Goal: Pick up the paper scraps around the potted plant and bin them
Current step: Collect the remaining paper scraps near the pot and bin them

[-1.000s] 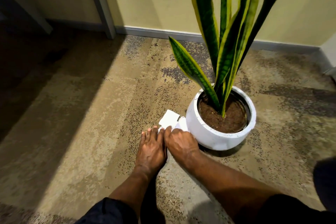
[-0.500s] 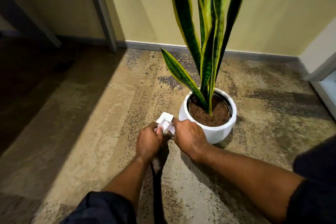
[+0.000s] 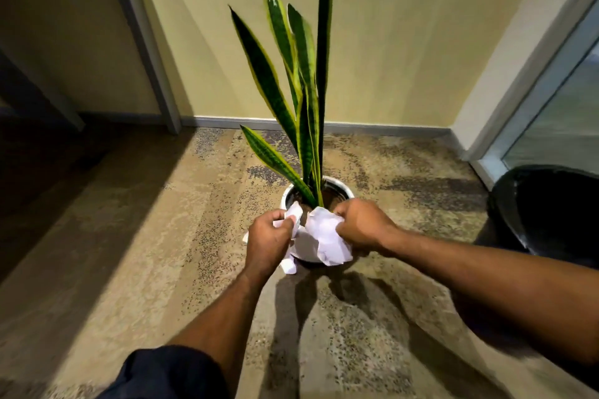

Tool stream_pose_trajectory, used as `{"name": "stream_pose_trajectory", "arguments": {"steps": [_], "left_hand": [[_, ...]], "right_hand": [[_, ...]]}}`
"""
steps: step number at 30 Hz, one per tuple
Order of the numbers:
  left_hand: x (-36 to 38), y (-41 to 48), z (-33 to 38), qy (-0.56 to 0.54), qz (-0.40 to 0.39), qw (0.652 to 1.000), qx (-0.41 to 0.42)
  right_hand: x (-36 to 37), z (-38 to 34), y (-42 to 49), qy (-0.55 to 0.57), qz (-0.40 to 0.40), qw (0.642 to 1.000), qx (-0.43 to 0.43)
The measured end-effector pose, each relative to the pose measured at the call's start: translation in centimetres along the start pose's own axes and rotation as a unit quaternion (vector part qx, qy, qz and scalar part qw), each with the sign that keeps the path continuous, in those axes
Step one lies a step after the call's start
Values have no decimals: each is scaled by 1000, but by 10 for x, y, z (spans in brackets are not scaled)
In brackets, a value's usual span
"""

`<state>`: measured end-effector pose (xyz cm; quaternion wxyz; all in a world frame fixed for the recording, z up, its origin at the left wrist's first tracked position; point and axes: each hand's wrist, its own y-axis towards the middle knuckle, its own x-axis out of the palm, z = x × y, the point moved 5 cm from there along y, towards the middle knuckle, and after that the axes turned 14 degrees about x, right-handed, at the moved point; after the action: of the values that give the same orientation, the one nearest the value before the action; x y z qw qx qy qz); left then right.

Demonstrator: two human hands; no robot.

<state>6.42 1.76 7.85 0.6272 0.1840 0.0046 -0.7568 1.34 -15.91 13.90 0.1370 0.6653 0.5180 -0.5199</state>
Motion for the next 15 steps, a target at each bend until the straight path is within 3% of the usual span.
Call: {"name": "stream_pose_trajectory", "arguments": {"steps": [5,9,12,15], "left_hand": [[56,8,52,-81,-30,996,22],[97,13,92,-73,-20,995,65],[135,11,119,-117,-60,991,32],[171,11,154,-127,-59,988,58]], "right_hand": [[-74,49,-1,157,-93,981,62],[-146,98,3,188,-92,974,85],[-193,139,-5,164,-71,981,79],[-237,179,-19,155,-30,983,91]]}}
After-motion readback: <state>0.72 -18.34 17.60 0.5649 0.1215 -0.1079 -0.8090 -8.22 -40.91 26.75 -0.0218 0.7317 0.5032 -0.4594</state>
